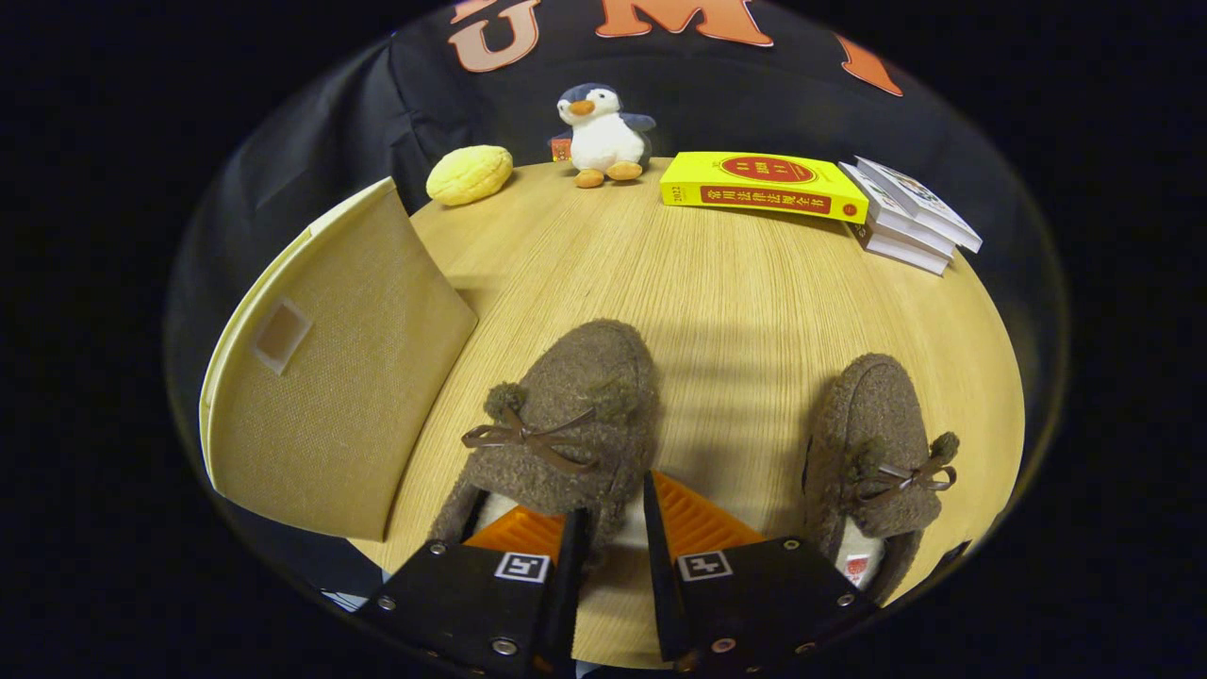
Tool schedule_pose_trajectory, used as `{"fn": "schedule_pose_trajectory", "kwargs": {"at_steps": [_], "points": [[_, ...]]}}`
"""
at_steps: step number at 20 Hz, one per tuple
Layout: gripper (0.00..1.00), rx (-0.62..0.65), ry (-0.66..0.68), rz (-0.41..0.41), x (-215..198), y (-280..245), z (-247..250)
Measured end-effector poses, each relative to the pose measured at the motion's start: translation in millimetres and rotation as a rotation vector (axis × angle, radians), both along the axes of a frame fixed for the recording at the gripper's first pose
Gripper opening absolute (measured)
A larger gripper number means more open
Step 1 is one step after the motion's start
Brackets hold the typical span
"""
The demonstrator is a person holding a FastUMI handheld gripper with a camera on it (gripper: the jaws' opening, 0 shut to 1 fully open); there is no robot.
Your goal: Open the storage box then place both shoes into the box .Put the left shoe in first, then the right shoe, with the right side of both shoes facing outward in a uniform manner.
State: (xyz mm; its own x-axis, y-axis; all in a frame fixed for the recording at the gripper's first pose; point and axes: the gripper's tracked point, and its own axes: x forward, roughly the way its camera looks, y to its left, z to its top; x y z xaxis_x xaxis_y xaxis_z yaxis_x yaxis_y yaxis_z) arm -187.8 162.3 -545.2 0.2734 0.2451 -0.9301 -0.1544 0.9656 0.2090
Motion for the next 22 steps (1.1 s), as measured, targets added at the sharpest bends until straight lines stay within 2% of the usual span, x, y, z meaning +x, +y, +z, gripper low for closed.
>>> {"fn": "schedule_pose_trajectory", "kwargs": {"at_steps": [5,11,16,22], "points": [[0.17,-0.014,0.054,-0.077,3,2,-12],[0.05,-0.043,0.109,-0.133,1,-5,-8],[0.04,-0.036,0.084,-0.175,12,1,25],[0.04,-0.045,0.028,-0.224,41,19,95]]}}
